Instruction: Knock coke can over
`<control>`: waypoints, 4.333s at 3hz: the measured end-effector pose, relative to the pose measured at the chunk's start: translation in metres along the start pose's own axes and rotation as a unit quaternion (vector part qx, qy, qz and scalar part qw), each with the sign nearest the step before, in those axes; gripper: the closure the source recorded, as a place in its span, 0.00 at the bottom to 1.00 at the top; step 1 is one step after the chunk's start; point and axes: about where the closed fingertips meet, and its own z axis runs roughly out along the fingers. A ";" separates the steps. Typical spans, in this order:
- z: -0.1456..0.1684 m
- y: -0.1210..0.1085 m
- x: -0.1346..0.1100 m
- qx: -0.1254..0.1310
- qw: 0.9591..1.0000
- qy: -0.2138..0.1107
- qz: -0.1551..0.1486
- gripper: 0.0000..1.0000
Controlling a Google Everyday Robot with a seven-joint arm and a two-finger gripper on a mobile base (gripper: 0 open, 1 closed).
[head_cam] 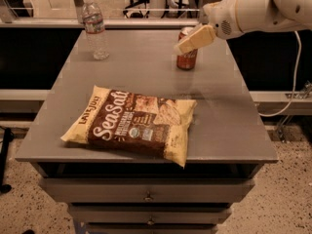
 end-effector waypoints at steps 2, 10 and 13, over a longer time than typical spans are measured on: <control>0.021 -0.012 0.037 -0.002 1.000 0.003 0.017 0.00; 0.085 0.119 -0.034 -0.159 0.985 -0.057 0.034 0.00; 0.008 -0.033 0.030 -0.034 0.999 -0.011 -0.021 0.00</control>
Offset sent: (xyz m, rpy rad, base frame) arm 0.0287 -0.0067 -0.0584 0.0373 0.0497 -0.0054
